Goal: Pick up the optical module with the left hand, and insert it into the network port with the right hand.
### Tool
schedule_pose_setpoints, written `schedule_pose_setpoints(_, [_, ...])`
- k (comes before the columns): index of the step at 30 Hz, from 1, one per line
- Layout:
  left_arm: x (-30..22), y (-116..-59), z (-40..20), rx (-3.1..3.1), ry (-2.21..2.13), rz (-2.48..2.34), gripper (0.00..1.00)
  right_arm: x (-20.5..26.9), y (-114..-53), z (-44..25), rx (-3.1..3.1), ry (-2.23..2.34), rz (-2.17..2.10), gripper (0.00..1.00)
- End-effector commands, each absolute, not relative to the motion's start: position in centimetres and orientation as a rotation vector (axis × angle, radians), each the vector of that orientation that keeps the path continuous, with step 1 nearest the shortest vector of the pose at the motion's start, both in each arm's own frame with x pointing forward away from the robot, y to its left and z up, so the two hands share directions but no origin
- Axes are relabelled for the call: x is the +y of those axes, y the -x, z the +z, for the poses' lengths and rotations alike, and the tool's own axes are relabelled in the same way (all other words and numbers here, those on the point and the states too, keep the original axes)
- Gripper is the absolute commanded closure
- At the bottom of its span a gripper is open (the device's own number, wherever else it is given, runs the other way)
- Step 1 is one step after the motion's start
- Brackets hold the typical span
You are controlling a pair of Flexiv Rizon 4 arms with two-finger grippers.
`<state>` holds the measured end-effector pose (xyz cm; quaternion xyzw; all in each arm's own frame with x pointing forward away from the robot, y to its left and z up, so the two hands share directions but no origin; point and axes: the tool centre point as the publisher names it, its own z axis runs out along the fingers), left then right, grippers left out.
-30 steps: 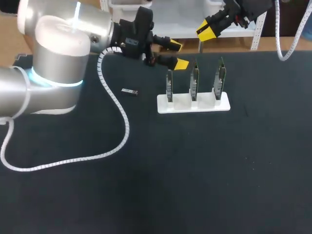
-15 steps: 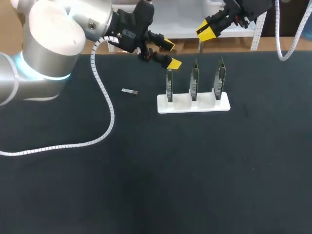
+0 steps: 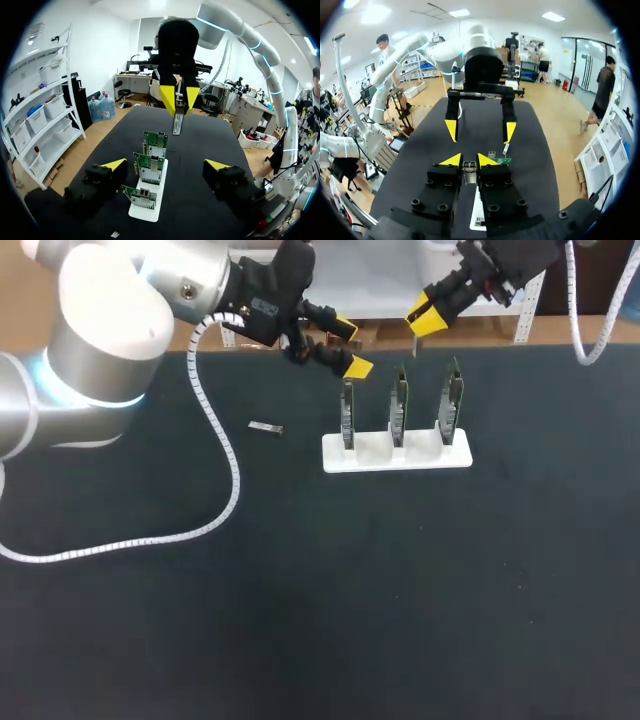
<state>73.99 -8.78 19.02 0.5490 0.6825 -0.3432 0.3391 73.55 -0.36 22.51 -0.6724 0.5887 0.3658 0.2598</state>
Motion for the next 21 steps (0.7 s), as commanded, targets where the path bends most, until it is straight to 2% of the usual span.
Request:
schedule_pose_setpoints(1, [-8.8, -73.9, 19.0, 1.781, -1.428, -0.888, 0.00, 0.1, -73.6, 22.3, 1.609, 1.841, 0.973, 1.00])
schedule_pose_setpoints(21, [-8.8, -73.9, 19.0, 1.781, -1.428, -0.888, 0.00, 0.5, -73.5, 18.9, 1.665, 1.786, 1.015, 1.00])
